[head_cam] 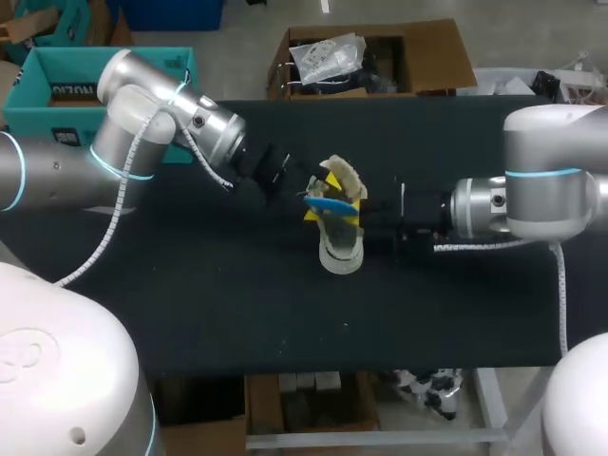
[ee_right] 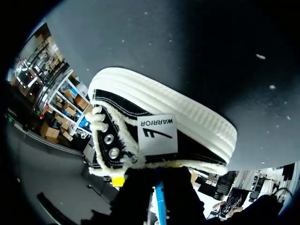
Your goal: Open the shoe tongue, take the insole out of the shoe, put the insole back into the shoe, and pack the shoe into the shoebox
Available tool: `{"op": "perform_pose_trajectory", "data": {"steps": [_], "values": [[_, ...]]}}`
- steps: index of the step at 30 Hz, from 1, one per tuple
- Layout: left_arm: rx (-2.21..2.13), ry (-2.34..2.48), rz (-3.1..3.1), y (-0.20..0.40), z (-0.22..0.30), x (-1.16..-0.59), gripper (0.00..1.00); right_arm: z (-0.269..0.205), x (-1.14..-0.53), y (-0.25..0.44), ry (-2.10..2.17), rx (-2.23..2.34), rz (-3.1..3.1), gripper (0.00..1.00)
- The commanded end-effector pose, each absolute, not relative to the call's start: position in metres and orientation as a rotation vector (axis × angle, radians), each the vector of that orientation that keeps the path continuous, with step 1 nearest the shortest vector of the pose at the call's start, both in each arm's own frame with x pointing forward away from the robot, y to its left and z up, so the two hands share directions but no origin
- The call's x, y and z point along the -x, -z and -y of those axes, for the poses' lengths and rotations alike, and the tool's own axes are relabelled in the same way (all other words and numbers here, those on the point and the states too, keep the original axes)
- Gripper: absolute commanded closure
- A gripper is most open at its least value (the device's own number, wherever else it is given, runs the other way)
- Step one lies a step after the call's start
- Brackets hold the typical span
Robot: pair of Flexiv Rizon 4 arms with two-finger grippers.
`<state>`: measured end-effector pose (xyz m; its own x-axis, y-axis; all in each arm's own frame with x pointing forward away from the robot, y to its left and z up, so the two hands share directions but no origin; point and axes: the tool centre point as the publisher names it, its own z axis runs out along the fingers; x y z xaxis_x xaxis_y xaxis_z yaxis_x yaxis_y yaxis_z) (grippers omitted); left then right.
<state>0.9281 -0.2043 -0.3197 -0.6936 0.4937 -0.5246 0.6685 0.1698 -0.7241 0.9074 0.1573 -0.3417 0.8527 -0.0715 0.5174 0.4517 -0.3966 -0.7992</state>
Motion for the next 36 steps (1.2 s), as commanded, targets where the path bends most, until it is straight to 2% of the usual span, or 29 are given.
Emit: {"op": "perform_pose_trajectory", "data": {"steps": [1, 3, 5, 6, 7, 8, 18, 20, 22, 26, 32, 34, 36], "values": [[-1.130, 1.540, -2.253, 0.312, 0.199, -0.915, 0.36, -0.158, -0.907, 0.344, 0.588, 1.900, 0.280, 1.00], [-1.138, 1.556, -2.239, 0.311, 0.201, -0.912, 0.51, -0.158, -0.907, 0.344, 0.588, 1.898, 0.278, 1.00], [-1.145, 1.548, -2.238, 0.310, 0.204, -0.909, 0.59, -0.159, -0.907, 0.346, 0.589, 1.897, 0.275, 1.00], [-1.148, 1.549, -2.237, 0.311, 0.206, -0.909, 0.68, -0.160, -0.907, 0.346, 0.588, 1.896, 0.274, 1.00], [-1.151, 1.540, -2.243, 0.312, 0.208, -0.908, 0.80, -0.160, -0.906, 0.347, 0.588, 1.896, 0.273, 1.00], [-1.156, 1.538, -2.244, 0.313, 0.209, -0.908, 1.00, -0.161, -0.906, 0.347, 0.587, 1.896, 0.273, 1.00], [-1.166, 1.500, -2.248, 0.317, 0.208, -0.907, 1.00, -0.157, -0.896, 0.339, 0.615, 1.891, 0.255, 1.00], [-1.167, 1.496, -2.245, 0.316, 0.206, -0.907, 1.00, -0.156, -0.892, 0.335, 0.627, 1.892, 0.252, 0.69], [-1.167, 1.491, -2.242, 0.316, 0.206, -0.907, 1.00, -0.156, -0.887, 0.329, 0.640, 1.896, 0.256, 0.53], [-1.170, 1.480, -2.243, 0.316, 0.206, -0.907, 1.00, -0.160, -0.878, 0.320, 0.650, 1.910, 0.276, 0.55], [-1.159, 1.472, -2.254, 0.320, 0.207, -0.910, 1.00, -0.169, -0.868, 0.310, 0.663, 1.902, 0.316, 0.65], [-1.158, 1.470, -2.255, 0.320, 0.208, -0.911, 1.00, -0.172, -0.867, 0.308, 0.665, 1.899, 0.326, 0.73], [-1.158, 1.466, -2.256, 0.320, 0.209, -0.911, 1.00, -0.172, -0.867, 0.308, 0.666, 1.905, 0.329, 0.86]]}}
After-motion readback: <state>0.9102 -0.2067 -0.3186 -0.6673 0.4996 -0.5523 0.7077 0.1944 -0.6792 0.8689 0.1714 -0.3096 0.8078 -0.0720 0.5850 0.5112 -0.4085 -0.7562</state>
